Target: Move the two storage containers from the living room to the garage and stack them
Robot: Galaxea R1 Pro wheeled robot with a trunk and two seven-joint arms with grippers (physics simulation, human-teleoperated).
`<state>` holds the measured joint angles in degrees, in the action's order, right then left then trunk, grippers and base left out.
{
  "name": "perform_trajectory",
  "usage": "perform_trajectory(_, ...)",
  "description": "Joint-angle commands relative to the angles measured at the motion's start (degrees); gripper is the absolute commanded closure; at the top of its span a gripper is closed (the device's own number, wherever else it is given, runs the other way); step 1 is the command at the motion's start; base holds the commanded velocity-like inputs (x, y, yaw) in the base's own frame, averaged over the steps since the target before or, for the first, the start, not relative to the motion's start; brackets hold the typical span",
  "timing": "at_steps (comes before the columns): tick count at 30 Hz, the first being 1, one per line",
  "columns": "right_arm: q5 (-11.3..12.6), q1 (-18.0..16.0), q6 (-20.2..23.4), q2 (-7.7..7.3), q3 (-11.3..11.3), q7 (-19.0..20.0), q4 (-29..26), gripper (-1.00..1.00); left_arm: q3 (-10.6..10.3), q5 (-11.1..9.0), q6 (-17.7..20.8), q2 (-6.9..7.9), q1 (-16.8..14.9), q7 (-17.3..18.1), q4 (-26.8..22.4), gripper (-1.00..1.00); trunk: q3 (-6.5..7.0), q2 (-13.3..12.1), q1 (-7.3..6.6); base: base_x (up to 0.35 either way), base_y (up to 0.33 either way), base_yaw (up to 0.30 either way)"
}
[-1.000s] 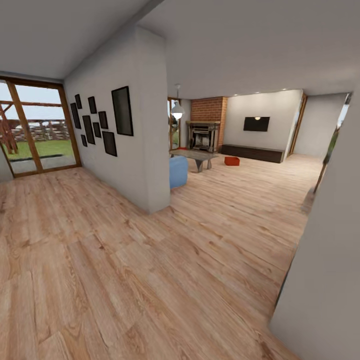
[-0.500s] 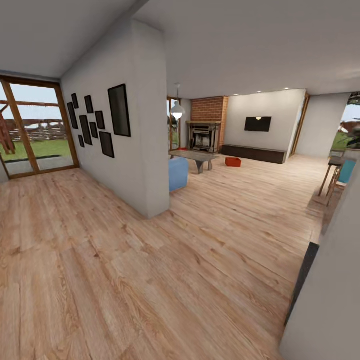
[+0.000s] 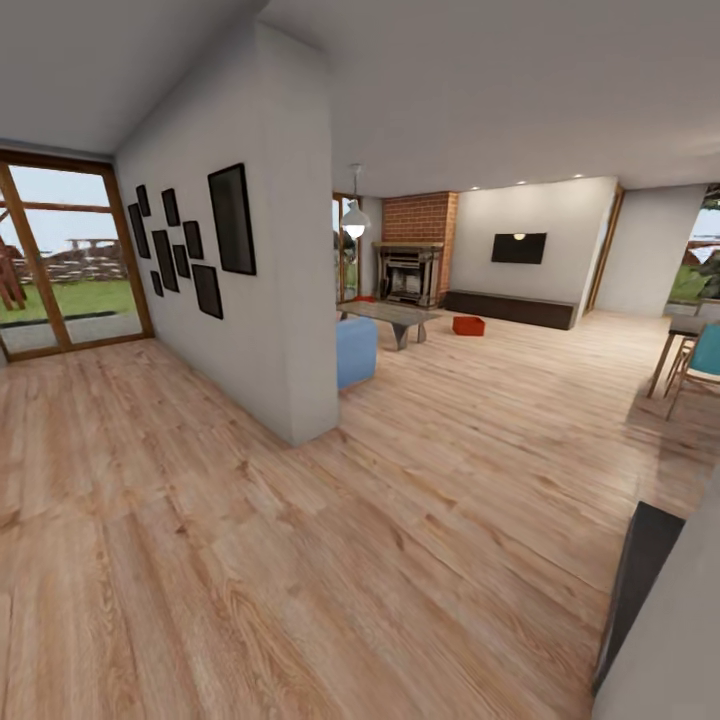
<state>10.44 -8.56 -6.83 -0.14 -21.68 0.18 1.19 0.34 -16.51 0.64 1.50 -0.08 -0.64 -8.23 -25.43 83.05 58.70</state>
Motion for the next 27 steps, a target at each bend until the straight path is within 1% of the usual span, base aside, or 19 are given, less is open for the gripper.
perform_trajectory(1, 0.58, -0.06, -0.27, 0.02, -0.46, 0.01, 0.13, -1.0, 0.01, -0.33, 0.09, 0.03, -0.01, -0.07, -0.06, -1.0, -0.06, 0.03, 0.03, 0.325, 0.0, 0.0)
perform_trajectory(7, 0.78, -0.06, -0.28, 0.05, -0.25, 0.0, 0.13, -1.0, 0.01, -0.37, 0.15, 0.24, -0.01, -0.07, -0.03, -1.0, -0.06, 0.03, 0.03, 0.325, 0.0, 0.0)
perform_trajectory(13, 0.55, -0.06, -0.21, 0.14, -0.78, 0.08, 0.13, -1.0, 0.01, -0.45, 0.16, 0.26, -0.01, -0.07, -0.03, -1.0, -0.06, 0.03, 0.03, 0.325, 0.0, 0.0)
perform_trajectory(27, 0.46, -0.06, -0.12, 0.06, -0.9, 0.08, 0.13, -1.0, 0.01, -0.45, 0.16, 0.26, -0.01, -0.07, 0.02, -1.0, -0.06, 0.03, 0.03, 0.325, 0.0, 0.0)
